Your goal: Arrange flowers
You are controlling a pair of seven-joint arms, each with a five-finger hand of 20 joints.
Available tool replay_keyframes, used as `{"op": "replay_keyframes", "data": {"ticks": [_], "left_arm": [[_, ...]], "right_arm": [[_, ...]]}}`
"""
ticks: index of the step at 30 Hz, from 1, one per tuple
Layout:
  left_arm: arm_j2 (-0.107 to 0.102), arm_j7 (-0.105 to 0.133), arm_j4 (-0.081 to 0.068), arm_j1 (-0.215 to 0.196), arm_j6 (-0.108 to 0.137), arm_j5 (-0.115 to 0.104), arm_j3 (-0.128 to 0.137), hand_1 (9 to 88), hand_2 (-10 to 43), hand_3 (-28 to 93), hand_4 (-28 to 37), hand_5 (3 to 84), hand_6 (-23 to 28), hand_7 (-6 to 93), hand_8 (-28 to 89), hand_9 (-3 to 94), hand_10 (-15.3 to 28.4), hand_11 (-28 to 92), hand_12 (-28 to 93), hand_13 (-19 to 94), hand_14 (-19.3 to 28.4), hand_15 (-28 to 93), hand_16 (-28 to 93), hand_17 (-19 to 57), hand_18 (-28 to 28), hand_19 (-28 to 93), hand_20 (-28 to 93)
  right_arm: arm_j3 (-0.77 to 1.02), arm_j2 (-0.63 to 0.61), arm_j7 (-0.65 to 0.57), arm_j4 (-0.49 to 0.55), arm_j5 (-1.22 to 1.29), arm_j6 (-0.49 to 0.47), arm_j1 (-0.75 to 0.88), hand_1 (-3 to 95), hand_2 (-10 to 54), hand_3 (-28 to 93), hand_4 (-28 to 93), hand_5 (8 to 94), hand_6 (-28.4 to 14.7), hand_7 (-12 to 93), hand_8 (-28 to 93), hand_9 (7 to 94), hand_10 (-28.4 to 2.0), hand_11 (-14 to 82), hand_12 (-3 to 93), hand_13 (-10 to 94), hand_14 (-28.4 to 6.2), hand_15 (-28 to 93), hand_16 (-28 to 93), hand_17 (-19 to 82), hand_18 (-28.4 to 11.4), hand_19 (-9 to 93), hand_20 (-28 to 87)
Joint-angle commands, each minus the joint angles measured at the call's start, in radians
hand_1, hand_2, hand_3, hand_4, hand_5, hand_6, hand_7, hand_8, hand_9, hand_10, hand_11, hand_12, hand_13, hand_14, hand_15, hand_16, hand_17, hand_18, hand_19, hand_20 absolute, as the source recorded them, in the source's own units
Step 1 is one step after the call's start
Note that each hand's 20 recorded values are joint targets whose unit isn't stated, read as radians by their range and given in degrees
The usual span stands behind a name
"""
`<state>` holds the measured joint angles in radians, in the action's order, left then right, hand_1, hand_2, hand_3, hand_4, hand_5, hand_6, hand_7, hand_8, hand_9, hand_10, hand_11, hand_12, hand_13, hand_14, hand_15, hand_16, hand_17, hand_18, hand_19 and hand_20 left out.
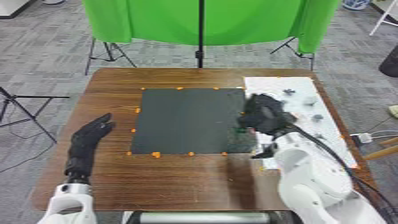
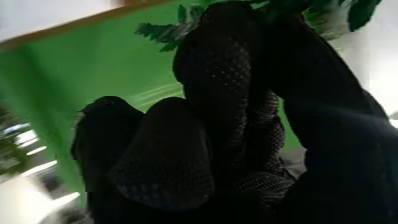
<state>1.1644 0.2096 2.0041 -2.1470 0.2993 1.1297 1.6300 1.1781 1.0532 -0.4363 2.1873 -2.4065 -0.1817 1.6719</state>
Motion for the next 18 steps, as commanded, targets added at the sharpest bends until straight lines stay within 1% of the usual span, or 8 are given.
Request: {"op": "replay_keyframes", "data": {"ticks": [1,6,7,8,10,13,14,18], "left_arm": [[-0.013,0.036,-0.039,0.035,0.039,-0.077,-0.026,27.1,-1.5,64,-18.2,46.2,4.1,9.2,-6,43.3,13.7,16,10,33,14.9,9,1,5.9,10.9,5,18],[-0.004,0.048,-0.054,0.057,0.037,-0.101,-0.055,25.9,-1.3,65,-19.7,45.6,4.0,8.7,-6,43.0,13.6,16,10,33,14.6,9,1,6.6,10.4,4,18],[-0.002,0.048,-0.056,0.062,0.031,-0.104,-0.058,25.6,-1.2,65,-20.0,45.5,3.9,8.6,-6,42.9,13.6,16,10,33,14.6,9,1,6.6,10.3,4,18],[0.0,0.052,-0.058,0.067,0.033,-0.106,-0.064,25.3,-1.1,65,-20.2,45.3,3.9,8.5,-6,42.9,13.6,15,10,33,14.6,9,1,6.7,10.3,4,18],[0.0,0.052,-0.061,0.075,0.025,-0.108,-0.073,24.8,-0.9,65,-20.7,45.3,4.0,8.4,-6,42.9,13.6,15,10,33,14.6,9,1,6.7,10.3,4,19],[0.008,0.061,-0.062,0.078,0.016,-0.113,-0.084,24.7,-1.0,65,-21.0,45.4,4.1,8.5,-6,42.9,13.6,15,10,33,14.6,9,1,6.7,10.3,4,19],[0.011,0.061,-0.065,0.083,0.009,-0.113,-0.088,24.6,-1.0,65,-21.1,45.5,4.1,8.5,-6,42.9,13.6,15,10,33,14.6,9,1,6.6,10.3,4,19],[0.014,0.068,-0.071,0.094,-0.002,-0.112,-0.104,24.6,-1.1,66,-21.1,45.5,4.1,8.6,-6,42.9,13.6,16,10,33,14.6,9,2,6.5,10.4,4,19]], "right_arm": [[-0.209,0.203,0.093,-0.142,-0.033,-0.022,-0.18,52.1,-9.5,58,7,86.2,-1.5,32,23,93.7,-11.1,46.0,22.8,94,-2.1,70,23,74,-9.3,93,59],[-0.287,0.29,0.135,-0.252,-0.054,-0.039,-0.214,51.8,-9.5,58,7,86.3,-1.5,32,23,93.6,-11.0,46.4,22.9,94,-2.0,70,23,74,-9.5,93,60],[-0.3,0.3,0.136,-0.272,-0.06,-0.039,-0.215,51.8,-9.5,58,7,86.3,-1.4,33,23,93.6,-11.0,46.6,22.9,94,-2.0,70,23,74,-9.5,93,60],[-0.309,0.31,0.141,-0.291,-0.063,-0.042,-0.216,51.7,-9.5,58,7,86.2,-1.4,33,23,93.6,-11.0,46.7,22.9,94,-2.0,70,23,74,-9.4,93,60],[-0.322,0.332,0.153,-0.335,-0.082,-0.029,-0.212,51.6,-9.5,58,7,86.1,-1.3,33,22,93.6,-11.0,46.9,22.8,94,-2.0,70,23,74,-9.6,93,61],[-0.323,0.366,0.209,-0.401,-0.144,-0.005,-0.198,51.6,-9.5,58,6,86.0,-1.3,34,22,93.5,-11.0,47.2,22.9,94,-2.0,71,23,74,-9.7,93,61],[-0.32,0.375,0.224,-0.421,-0.157,0.012,-0.191,51.6,-9.5,58,6,85.8,-1.2,34,22,93.5,-11.0,47.2,22.9,94,-2.0,71,23,74,-9.7,93,61],[-0.316,0.41,0.264,-0.499,-0.221,0.076,-0.185,51.9,-9.5,58,4,85.4,-1.2,35,21,93.3,-11.0,47.4,23.1,94,-2.0,70,24,73,-9.9,93,62]]}}
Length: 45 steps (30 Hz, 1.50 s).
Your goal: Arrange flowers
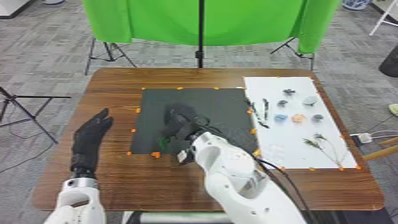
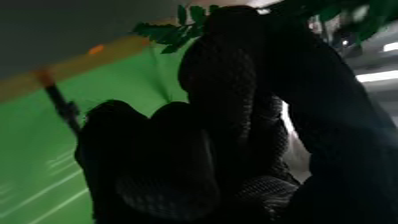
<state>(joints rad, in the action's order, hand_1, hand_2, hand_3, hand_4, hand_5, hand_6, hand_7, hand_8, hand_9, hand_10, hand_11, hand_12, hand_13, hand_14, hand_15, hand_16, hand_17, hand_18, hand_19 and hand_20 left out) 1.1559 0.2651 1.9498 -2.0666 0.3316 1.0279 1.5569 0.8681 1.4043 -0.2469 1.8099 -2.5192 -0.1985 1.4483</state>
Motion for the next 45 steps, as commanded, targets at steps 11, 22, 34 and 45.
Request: {"op": "replay_keyframes", "data": {"ticks": [11,22,34,45], "left_arm": [[0.022,0.013,-0.028,0.045,-0.057,-0.006,-0.062,24.9,-1.3,66,-20.8,45.6,4.0,8.8,-6,42.9,13.6,16,10,33,14.6,9,2,6.3,10.4,4,19],[0.027,0.007,-0.019,0.03,-0.066,0.003,-0.054,24.8,-3.2,66,-19.7,45.1,3.9,8.4,-5,42.7,13.4,16,11,33,14.7,9,2,6.0,10.5,4,19],[0.031,0.001,0.014,-0.011,-0.061,0.007,-0.01,25.0,-3.5,66,-19.2,44.8,3.9,8.2,-5,42.4,13.2,16,11,33,14.7,9,2,5.9,10.6,4,19],[0.029,-0.01,0.03,-0.029,-0.068,0.016,0.001,25.3,-3.4,65,-19.2,45.0,4.0,8.2,-5,42.6,13.2,16,11,33,14.8,9,2,5.9,10.5,4,19]], "right_arm": [[0.009,0.103,0.096,-0.229,-0.172,0.192,0.012,53.1,-9.5,57,-1,84.4,-0.5,34,19,92.9,-11.0,46.5,23.3,94,-1.8,69,25,72,-9.7,93,62],[0.029,0.107,0.107,-0.223,-0.191,0.163,0.014,40.9,-9.5,56,-12,85.0,-0.6,36,-8,92.8,-11.4,44.6,23.2,94,-2.3,66,27,71,-10.3,93,59],[0.055,-0.168,-0.039,0.064,0.069,0.196,-0.056,36.7,-9.5,55,-12,84.7,-1.0,36,-10,92.2,-11.6,44.0,23.0,94,-2.6,65,27,70,-10.5,93,59],[0.567,-0.557,-0.105,0.355,0.149,0.123,0.228,33.4,-9.5,55,-11,77.3,-2.1,23,-8,85.2,-12.4,35.8,24.8,89,-4.3,60,33,62,-12.6,93,56]]}}
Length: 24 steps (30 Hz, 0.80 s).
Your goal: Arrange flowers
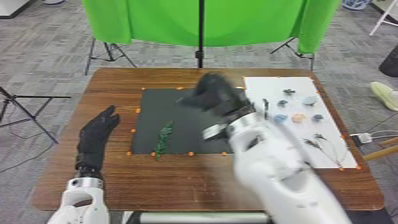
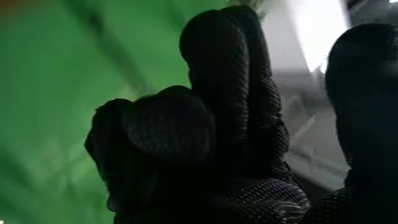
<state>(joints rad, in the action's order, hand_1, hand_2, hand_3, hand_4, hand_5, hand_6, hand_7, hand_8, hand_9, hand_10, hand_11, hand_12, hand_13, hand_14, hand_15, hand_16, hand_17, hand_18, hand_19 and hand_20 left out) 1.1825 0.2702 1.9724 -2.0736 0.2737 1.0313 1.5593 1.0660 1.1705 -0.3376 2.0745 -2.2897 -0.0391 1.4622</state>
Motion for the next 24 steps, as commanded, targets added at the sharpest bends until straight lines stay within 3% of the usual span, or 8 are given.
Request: {"op": "replay_keyframes", "data": {"ticks": [1,8,15,18,24], "left_arm": [[0.002,-0.017,0.009,-0.024,-0.014,0.015,-0.001,25.3,-3.5,66,-19.1,45.0,4.0,8.3,-5,42.6,13.2,16,11,33,14.8,9,2,5.9,10.5,4,19],[0.002,-0.024,0.013,-0.031,-0.012,0.015,0.005,25.5,-3.5,65,-18.9,45.0,3.9,8.4,-5,42.7,13.2,16,11,33,14.9,9,2,5.9,10.5,4,19],[0.003,-0.032,0.011,-0.022,-0.029,0.022,0.003,25.6,-3.5,65,-18.8,45.0,4.0,8.4,-5,42.7,13.2,16,11,33,14.8,9,2,5.9,10.5,4,19],[0.004,-0.033,0.013,-0.027,-0.025,0.02,0.005,25.7,-3.5,65,-18.8,45.1,4.0,8.3,-5,42.7,13.2,16,11,33,14.9,9,2,5.9,10.5,4,19],[0.006,-0.034,0.016,-0.034,-0.025,0.02,0.005,26.0,-3.5,65,-18.7,45.1,4.0,8.3,-5,42.7,13.2,16,11,33,14.8,9,2,5.8,10.5,4,19]], "right_arm": [[0.415,-0.338,-0.022,0.096,-0.097,-0.05,0.254,32.9,-9.5,55,-11,77.2,-2.1,23,-8,85.0,-12.4,35.7,24.9,88,-4.4,60,33,61,-12.7,93,56],[0.655,-0.344,-0.012,0.047,-0.161,-0.18,0.473,29.0,-9.5,50,-17,77.1,-1.8,22,-8,84.6,-12.1,36.6,25.7,87,-4.7,61,33,61,-13.0,93,57],[0.706,-0.309,-0.007,-0.067,-0.195,-0.303,0.495,27.7,-9.5,51,-18,76.3,-1.8,21,-8,83.9,-12.2,36.7,25.8,87,-4.9,61,33,60,-13.3,93,57],[0.715,-0.3,0.002,-0.098,-0.215,-0.339,0.503,27.5,-9.5,51,-18,76.2,-1.7,20,-8,83.5,-12.2,36.5,25.8,87,-4.9,61,33,60,-13.4,93,57],[0.717,-0.28,-0.018,-0.145,-0.24,-0.342,0.514,30.0,-9.5,51,-19,76.0,-1.6,20,-8,83.4,-12.0,36.4,25.7,86,-4.8,62,33,60,-13.3,93,56]]}}
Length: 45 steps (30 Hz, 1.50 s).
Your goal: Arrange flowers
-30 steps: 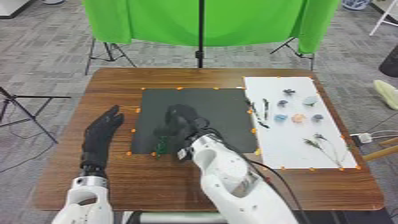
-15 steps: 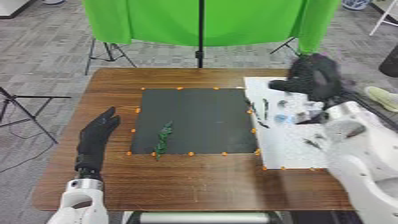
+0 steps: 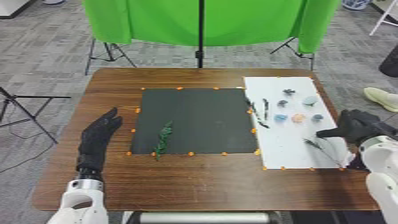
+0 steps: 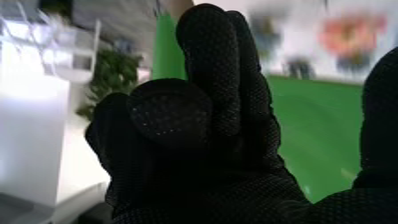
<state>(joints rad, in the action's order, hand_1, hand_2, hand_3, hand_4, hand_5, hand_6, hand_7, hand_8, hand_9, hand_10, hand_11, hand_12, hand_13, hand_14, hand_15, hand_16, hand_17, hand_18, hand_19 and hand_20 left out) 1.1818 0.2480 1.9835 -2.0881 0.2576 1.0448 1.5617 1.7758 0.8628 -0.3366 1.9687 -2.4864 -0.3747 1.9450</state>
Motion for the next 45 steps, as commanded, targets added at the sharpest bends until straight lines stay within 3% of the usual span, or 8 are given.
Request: {"op": "replay_keyframes", "data": {"ticks": [1,6,11,19,27,35,45], "left_arm": [[0.008,-0.012,0.006,-0.021,-0.011,0.007,0.004,25.9,-3.6,65,-18.6,45.1,4.0,8.3,-5,42.7,13.2,16,11,33,14.8,9,2,5.8,10.5,4,19],[0.007,-0.011,0.007,-0.024,-0.006,0.001,0.004,26.0,-3.5,65,-18.7,45.2,4.0,8.4,-5,42.7,13.2,16,11,33,14.9,9,2,5.8,10.5,4,19],[0.01,-0.012,0.007,-0.024,-0.004,-0.001,0.002,26.1,-3.4,65,-18.8,45.2,4.0,8.4,-5,42.7,13.2,16,11,34,14.9,9,2,5.8,10.5,4,19],[0.007,-0.012,0.007,-0.029,-0.009,-0.011,0.005,25.8,-3.3,65,-18.8,45.3,4.1,8.3,-5,42.9,13.2,16,11,34,15.0,9,2,5.7,10.5,4,19],[0.003,-0.019,0.004,-0.018,-0.021,-0.004,0.003,25.7,-3.2,65,-18.7,45.4,4.2,8.3,-5,42.8,13.2,16,11,34,15.0,9,2,5.6,10.6,4,19],[0.007,-0.027,0.005,-0.022,-0.026,-0.003,0.007,25.5,-3.5,65,-18.6,45.3,4.2,8.1,-5,42.9,13.2,16,11,34,14.9,9,2,5.6,10.6,4,19],[0.005,-0.042,0.005,-0.022,-0.028,-0.005,0.005,25.3,-3.5,65,-18.5,45.4,4.2,8.0,-5,42.9,13.2,16,11,34,15.1,9,2,5.5,10.7,4,19]], "right_arm": [[0.008,0.029,-0.023,-0.037,-0.039,-0.013,0.034,30.7,-9.5,52,-19,76.0,-1.6,20,-8,83.5,-12.0,36.5,25.7,86,-4.7,62,33,60,-13.3,93,56],[-0.012,0.026,-0.004,-0.048,-0.05,0.045,0.051,38.7,-9.5,56,-18,78.6,0.2,23,-8,85.8,-11.0,37.6,25.7,87,-4.3,61,32,60,-12.9,93,56],[-0.019,0.028,0.021,-0.062,-0.03,0.118,0.052,55.7,-9.5,45,-12,83.1,1.0,25,12,90.2,-9.6,38.6,25.8,91,-3.3,61,32,63,-12.4,93,57],[-0.01,0.04,-0.036,0.1,0.111,0.21,-0.002,57.7,-9.5,50,-13,85.7,1.1,27,13,92.7,-9.2,39.8,25.9,93,-2.9,61,33,65,-12.4,93,58],[-0.296,0.086,-0.106,0.201,0.155,0.217,-0.215,57.5,-9.5,52,-13,86.3,0.8,27,14,93.2,-9.1,41.1,25.6,94,-2.5,62,33,66,-12.0,93,60],[-0.618,0.267,-0.142,0.112,0.125,0.133,-0.356,58.6,-9.5,51,-11,86.8,0.3,26,14,93.4,-9.3,41.6,25.3,94,-2.0,63,32,67,-11.9,93,61],[-0.779,0.423,-0.141,-0.068,0.073,0.141,-0.437,58.8,-9.5,50,-10,86.9,0.0,26,15,93.7,-9.4,41.8,25.1,94,-1.5,64,31,68,-11.6,93,61]]}}
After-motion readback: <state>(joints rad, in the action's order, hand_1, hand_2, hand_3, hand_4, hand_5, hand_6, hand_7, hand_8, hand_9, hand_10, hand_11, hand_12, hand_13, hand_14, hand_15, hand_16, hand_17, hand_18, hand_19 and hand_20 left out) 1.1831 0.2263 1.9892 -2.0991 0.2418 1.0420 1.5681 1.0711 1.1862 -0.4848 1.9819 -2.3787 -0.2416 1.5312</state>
